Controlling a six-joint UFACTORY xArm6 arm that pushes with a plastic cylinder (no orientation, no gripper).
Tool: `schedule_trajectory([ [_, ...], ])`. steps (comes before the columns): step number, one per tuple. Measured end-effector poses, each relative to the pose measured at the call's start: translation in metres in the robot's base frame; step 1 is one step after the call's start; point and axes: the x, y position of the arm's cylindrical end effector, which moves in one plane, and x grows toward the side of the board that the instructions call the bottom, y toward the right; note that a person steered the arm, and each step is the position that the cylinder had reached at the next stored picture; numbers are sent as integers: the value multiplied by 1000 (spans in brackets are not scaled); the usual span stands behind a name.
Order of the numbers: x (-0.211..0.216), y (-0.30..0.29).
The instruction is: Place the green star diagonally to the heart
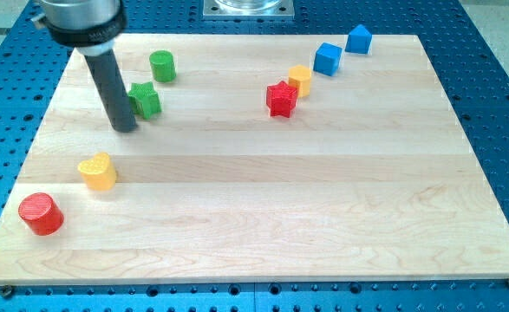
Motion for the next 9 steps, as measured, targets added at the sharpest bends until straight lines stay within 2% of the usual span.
schedule_trajectory([
  [1, -53, -3],
  [3, -38, 89],
  [4, -36, 18],
  [6, -20, 96],
  [7, -17, 25],
  [8, 16, 57],
  [9, -2, 134],
])
